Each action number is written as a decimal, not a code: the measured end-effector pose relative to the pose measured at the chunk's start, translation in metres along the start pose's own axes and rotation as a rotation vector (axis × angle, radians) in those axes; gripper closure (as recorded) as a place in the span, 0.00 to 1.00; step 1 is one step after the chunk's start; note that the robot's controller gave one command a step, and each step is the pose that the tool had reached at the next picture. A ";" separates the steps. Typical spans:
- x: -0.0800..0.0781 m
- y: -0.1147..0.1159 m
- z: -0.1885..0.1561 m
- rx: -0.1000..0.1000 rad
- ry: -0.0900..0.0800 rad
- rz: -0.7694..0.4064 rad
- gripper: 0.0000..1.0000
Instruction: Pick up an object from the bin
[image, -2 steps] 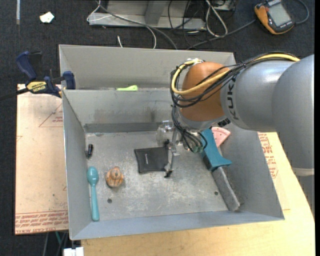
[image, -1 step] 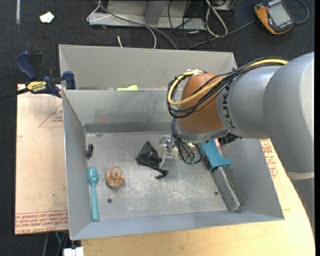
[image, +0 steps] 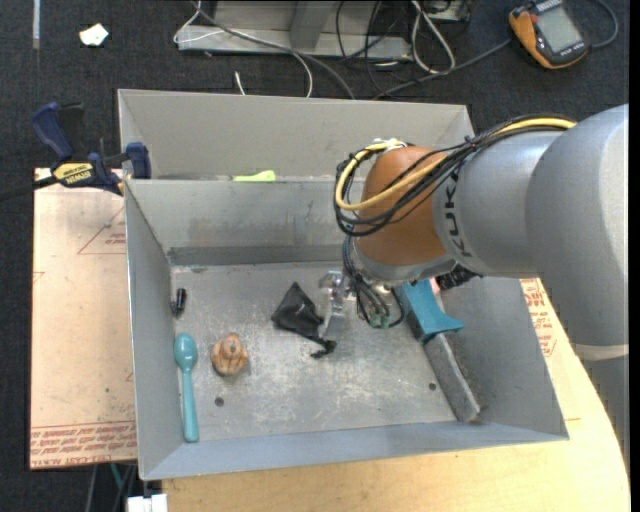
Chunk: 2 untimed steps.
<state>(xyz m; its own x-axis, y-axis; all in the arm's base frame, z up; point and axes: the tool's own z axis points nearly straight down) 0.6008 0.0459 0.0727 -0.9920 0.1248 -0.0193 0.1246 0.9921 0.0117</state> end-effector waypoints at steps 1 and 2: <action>0.002 0.006 0.000 0.001 -0.004 -0.180 1.00; -0.004 0.003 -0.055 -0.001 0.004 -0.325 1.00</action>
Offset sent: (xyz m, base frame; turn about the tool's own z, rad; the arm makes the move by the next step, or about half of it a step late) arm 0.0155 -0.0097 0.1460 -0.1324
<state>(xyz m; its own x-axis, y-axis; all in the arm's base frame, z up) 0.6041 0.0479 0.1279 -0.9798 -0.1989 -0.0180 -0.1991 0.9800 0.0063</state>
